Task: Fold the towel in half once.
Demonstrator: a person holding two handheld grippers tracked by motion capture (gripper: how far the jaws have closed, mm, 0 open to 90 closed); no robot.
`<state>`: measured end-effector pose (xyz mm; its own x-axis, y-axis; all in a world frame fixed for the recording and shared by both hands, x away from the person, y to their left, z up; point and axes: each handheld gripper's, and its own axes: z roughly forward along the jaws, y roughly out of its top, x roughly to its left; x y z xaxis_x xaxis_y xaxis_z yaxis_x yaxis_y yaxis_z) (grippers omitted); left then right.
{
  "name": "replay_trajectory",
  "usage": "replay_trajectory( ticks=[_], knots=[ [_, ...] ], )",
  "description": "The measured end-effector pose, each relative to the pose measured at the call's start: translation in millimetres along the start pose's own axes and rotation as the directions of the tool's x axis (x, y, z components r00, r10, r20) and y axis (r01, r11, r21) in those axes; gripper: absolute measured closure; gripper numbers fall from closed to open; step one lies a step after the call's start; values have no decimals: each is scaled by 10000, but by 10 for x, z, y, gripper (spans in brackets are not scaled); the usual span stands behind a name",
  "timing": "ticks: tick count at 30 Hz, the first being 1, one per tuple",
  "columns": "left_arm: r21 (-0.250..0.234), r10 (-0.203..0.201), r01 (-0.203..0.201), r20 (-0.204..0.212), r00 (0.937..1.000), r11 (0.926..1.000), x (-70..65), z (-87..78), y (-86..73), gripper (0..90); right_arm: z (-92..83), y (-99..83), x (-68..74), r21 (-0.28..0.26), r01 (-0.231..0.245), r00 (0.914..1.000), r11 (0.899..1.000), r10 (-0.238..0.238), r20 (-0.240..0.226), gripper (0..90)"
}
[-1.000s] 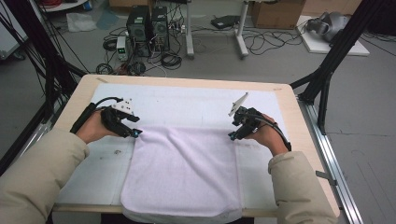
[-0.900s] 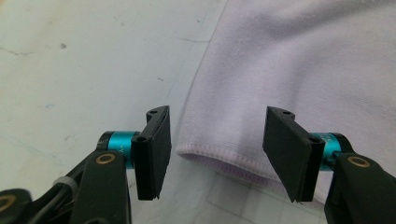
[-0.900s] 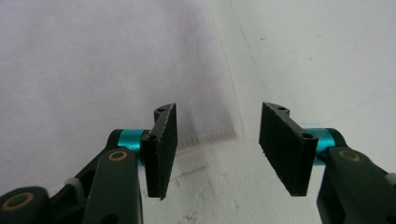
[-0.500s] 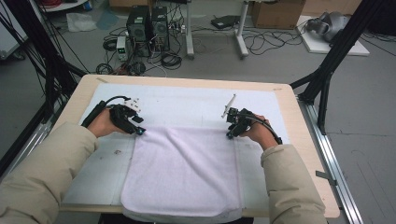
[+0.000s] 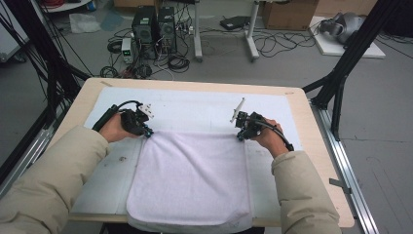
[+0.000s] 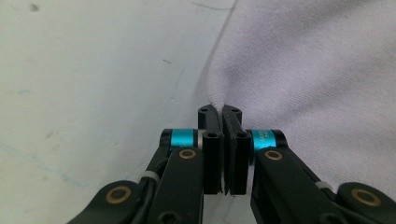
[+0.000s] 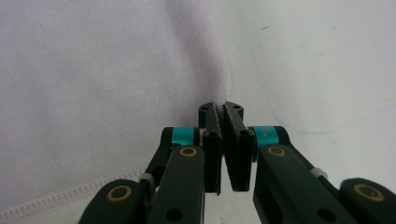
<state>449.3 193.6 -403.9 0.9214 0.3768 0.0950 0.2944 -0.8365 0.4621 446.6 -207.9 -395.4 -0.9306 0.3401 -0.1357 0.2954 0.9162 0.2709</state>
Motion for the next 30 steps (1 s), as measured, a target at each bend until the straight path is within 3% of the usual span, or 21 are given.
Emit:
replay_trajectory(
  ticks=[7, 13, 14, 16, 18, 20, 21, 22, 23, 24, 26, 28, 30],
  knots=[
    [-530, 181, -216, -640, 9978, 9984, 92, -194, 98, 872, -191, -19, -34, -732, -300, 9960, 9969, 360, 823, 869],
    [-870, 43, -161, -1345, 9909, 9961, 274, -356, 252, 872, -352, 50, -167, -1267, -603, 9806, 9901, 824, 1776, 869],
    [-941, 24, -166, -1495, 9888, 9954, 309, -374, 281, 872, -381, 72, -196, -1318, -636, 9764, 9892, 890, 1970, 869],
    [-1165, -121, -86, -1757, 9844, 9932, 379, -417, 323, 872, -448, 106, -251, -1745, -703, 9598, 9822, 1142, 2564, 868],
    [-1444, -216, -87, -2068, 9781, 9895, 434, -446, 343, 871, -505, 127, -293, -2091, -805, 9369, 9746, 1456, 3179, 867],
    [-1698, -189, -189, -2182, 9757, 9853, 475, -429, 334, 861, -526, 133, -321, -2386, -939, 9156, 9666, 1779, 3605, 841],
    [-1619, -253, -110, -2203, 9751, 9867, 492, -405, 322, 824, -514, 131, -328, -2542, -949, 9092, 9625, 1878, 3717, 744],
    [-1498, -389, 52, -2226, 9741, 9887, 505, -378, 304, 698, -487, 124, -335, -2572, -958, 9071, 9616, 1908, 3753, 651],
    [-1423, -470, 154, -2215, 9740, 9897, 511, -366, 285, 579, -463, 109, -341, -2435, -1117, 9147, 9635, 1954, 3537, 650],
    [-1525, -446, 122, -2109, 9765, 9882, 511, -372, 258, 531, -445, 88, -343, -2270, -1121, 9261, 9674, 1845, 3290, 644],
    [-1845, -477, 129, -1853, 9815, 9828, 490, -399, 209, 515, -432, 41, -321, -2323, -987, 9409, 9676, 1668, 2949, 589],
    [-2038, -197, -126, -1554, 9877, 9789, 440, -434, 172, 468, -439, -5, -303, -2503, -999, 9597, 9630, 1596, 2313, 549],
    [-2248, 68, -342, -1216, 9926, 9738, 349, -477, 135, 447, -451, -33, -252, -2485, -759, 9733, 9656, 1259, 1920, 529]
  ],
)
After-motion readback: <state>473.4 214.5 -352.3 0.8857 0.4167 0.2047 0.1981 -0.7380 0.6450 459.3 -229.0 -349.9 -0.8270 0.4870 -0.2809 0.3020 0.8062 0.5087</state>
